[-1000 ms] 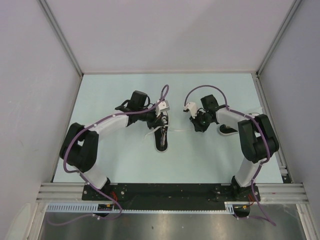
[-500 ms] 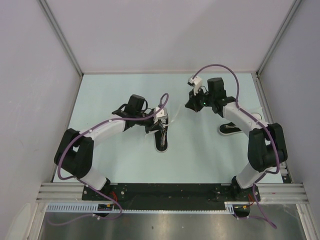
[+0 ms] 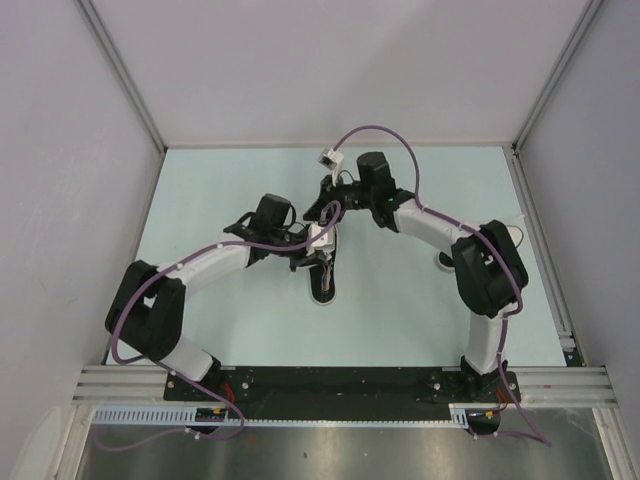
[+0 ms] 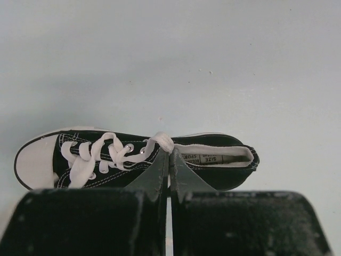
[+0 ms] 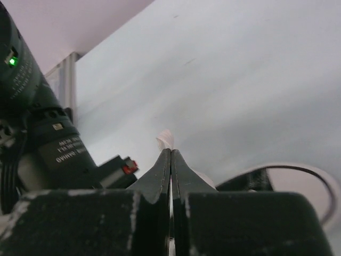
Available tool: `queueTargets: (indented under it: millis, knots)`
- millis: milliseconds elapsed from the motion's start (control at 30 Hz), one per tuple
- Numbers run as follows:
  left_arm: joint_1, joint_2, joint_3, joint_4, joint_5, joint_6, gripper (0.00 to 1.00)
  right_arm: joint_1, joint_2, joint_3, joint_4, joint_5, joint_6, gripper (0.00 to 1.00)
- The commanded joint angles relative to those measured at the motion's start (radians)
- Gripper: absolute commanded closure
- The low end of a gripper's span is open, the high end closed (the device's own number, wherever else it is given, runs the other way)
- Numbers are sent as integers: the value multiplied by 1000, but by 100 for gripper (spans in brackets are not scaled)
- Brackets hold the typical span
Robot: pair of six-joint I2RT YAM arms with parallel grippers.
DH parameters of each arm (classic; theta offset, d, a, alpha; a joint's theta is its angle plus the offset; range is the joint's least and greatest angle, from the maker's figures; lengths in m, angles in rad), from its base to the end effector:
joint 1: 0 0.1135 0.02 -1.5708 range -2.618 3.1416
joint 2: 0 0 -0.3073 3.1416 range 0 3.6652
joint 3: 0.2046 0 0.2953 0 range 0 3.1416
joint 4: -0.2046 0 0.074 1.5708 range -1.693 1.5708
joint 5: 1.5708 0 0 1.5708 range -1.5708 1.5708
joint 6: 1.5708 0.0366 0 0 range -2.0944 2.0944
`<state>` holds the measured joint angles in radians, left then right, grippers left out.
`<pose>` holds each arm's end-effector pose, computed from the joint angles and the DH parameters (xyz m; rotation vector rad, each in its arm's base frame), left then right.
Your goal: Tie the shoes
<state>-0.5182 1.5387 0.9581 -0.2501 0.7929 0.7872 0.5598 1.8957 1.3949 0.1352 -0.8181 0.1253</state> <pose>0.2929 -0.1970 0.2386 1.6179 1.5289 -0.7972 0.4036 0.2844 0.2831 -0.9783 1.7610 1.2343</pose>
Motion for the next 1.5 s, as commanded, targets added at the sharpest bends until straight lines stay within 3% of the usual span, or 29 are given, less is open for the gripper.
queueTargets:
  millis: [0, 300, 333, 433, 533, 833, 1033, 1467]
  knots:
    - [-11, -48, -24, -15, 69, 104, 100, 40, 61, 47, 101, -111, 172, 100]
    - [-11, -58, -41, -32, 69, 146, 100, 69, 134, 47, 188, -254, 326, 98]
    - [-11, -57, -39, -29, 69, 138, 100, 66, 134, 50, 187, -250, 321, 81]
    - [-11, -60, -44, -15, 72, 113, 100, 40, 112, 64, 123, -225, 249, 50]
    - [-2, -60, -56, 17, 78, 66, 100, -7, 62, 67, 38, -219, 192, 44]
    - [56, -28, -53, 130, 95, -55, 100, -153, -96, 44, -328, -205, -70, 40]
    - [84, 15, -12, 173, 108, -108, 100, -179, -127, -28, -367, -207, -89, 38]
    - [99, 49, 19, 193, 104, -149, 100, -68, -93, -79, -381, -115, 14, 35]
